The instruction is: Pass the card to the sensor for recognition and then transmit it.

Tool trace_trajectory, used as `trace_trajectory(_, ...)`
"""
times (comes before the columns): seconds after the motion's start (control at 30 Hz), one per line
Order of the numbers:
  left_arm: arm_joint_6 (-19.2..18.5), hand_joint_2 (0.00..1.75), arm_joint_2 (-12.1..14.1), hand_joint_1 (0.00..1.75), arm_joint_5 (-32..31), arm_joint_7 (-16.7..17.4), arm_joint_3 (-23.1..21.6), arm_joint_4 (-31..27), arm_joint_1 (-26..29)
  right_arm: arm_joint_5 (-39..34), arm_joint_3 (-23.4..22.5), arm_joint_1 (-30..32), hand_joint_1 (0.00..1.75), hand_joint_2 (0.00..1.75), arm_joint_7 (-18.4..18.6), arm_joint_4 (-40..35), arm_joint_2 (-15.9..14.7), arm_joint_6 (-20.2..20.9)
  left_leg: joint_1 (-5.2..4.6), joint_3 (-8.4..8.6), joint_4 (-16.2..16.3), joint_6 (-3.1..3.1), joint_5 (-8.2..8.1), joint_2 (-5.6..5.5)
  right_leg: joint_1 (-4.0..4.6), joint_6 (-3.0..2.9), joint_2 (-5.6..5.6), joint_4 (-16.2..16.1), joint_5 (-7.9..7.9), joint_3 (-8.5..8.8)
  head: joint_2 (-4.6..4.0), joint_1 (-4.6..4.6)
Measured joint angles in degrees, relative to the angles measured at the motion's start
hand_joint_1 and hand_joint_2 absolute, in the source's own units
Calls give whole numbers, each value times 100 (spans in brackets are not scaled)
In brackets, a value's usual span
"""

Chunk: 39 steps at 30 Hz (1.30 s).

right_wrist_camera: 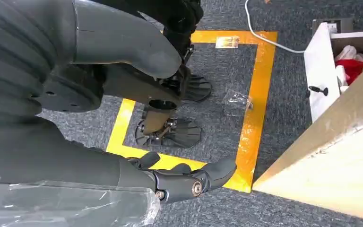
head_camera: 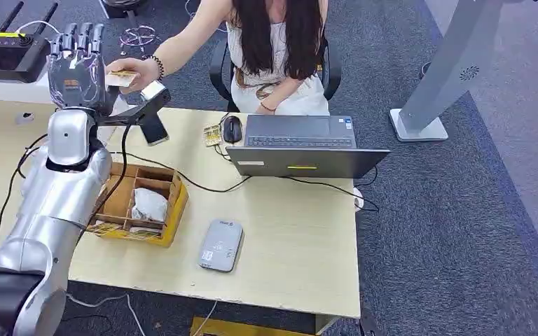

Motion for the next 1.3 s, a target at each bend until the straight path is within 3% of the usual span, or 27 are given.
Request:
trace_trajectory(0.63, -7, 175, -55, 175, 46, -217, -52, 218, -29, -9, 0, 5, 0, 175, 22, 0, 0, -50, 0, 0, 0, 0, 0, 0, 0, 0, 0, 0, 0, -1, 0, 0)
trace_trajectory(0.7, 64, 175, -92, 175, 147, -308, -52, 221, -15, -20, 0, 8, 0, 175, 22, 0, 0, -57, 0, -1, 0, 0, 0, 0, 0, 0, 0, 0, 0, -1, 0, 0)
trace_trajectory(0.8, 453, 175, -153, 175, 374, -525, -52, 70, 178, -64, -2, 21, 0, 175, 2, 0, 0, -66, -1, 0, 0, 0, 0, 0, -1, 0, 0, 0, 0, 0, 0, 0)
trace_trajectory(0.97, 682, 175, -308, 175, 717, -900, -150, -1447, 1430, -227, -11, 143, 0, 175, -137, 0, 0, -85, -5, -4, -1, 2, -5, 2, -4, 2, 3, -3, -3, -3, 0, 0)
trace_trajectory(1.17, 717, 175, -369, 175, 765, -1135, -643, -3505, 3092, -448, -109, 320, 0, 175, -306, 0, -2, -120, -6, -6, -1, 10, -21, 11, -4, 4, 7, -7, -12, -7, 0, 0)
trace_trajectory(1.3, 717, 175, -352, 175, 614, -1182, -1091, -4549, 4056, -553, -212, 434, 0, 175, -396, 0, -7, -164, -5, -8, -1, 10, -21, 8, -3, 8, 3, -8, -15, -7, 0, 2)
